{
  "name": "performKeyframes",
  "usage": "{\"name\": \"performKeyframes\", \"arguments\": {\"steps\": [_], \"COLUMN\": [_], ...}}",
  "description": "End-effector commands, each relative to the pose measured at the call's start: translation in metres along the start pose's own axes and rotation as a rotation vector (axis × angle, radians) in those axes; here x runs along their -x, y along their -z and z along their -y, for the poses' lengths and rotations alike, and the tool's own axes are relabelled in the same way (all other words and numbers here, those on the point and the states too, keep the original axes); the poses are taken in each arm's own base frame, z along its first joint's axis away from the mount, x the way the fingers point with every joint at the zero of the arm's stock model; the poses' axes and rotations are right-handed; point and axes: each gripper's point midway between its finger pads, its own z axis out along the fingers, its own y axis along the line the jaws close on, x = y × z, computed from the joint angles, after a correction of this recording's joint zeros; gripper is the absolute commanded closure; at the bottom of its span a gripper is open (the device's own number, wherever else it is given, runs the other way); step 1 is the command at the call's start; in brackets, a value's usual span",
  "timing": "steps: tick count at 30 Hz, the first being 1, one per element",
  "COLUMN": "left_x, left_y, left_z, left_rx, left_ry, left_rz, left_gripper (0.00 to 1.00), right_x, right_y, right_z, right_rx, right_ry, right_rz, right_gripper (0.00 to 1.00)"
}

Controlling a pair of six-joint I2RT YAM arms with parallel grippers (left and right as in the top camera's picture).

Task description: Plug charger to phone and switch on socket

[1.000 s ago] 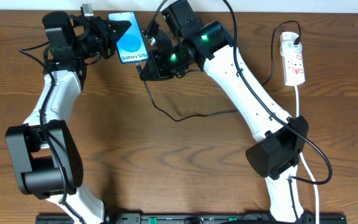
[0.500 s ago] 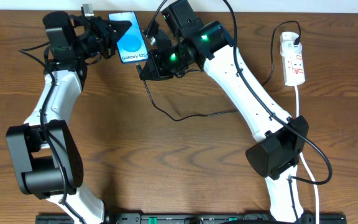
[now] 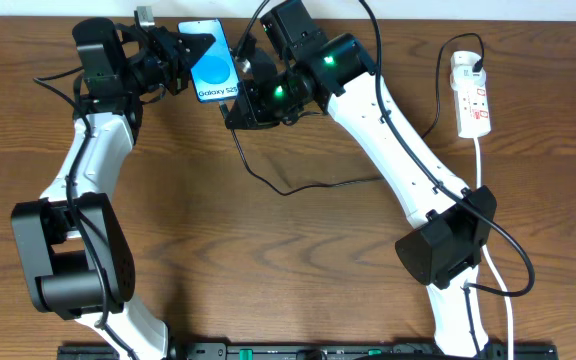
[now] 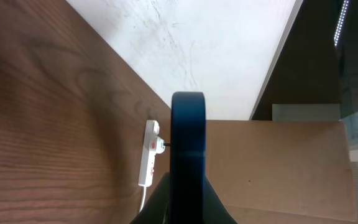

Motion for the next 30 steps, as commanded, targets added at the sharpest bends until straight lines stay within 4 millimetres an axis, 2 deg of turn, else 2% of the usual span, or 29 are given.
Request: {"name": "performKeyframes", "arguments": {"steps": [1,24,30], "left_x": [-0.0014,-0.0018,-0.0018], "left_y": [0.001,0.001,0.001], "left_z": [0.0104,0.0105,0.0105], "left_rx": [-0.021,-0.022,-0.022], "left_ry": [-0.033,-0.045,-0.052], "left_rz": [-0.013,-0.015,-0.015], "left_gripper": [0.93,0.93,0.93], "right_x": [-0.0004,0.0047,0.0021], "right_y": [0.0133,0.0141,0.0078], "right_z": [-0.011,-0.0103,-0.0045], "right_rx": [0.01,0.008,0.001], "right_ry": [0.006,0.005,-0.018], "right_rz": [0.019,0.038,0.018], "right_gripper": [0.99,0.99,0.99]}}
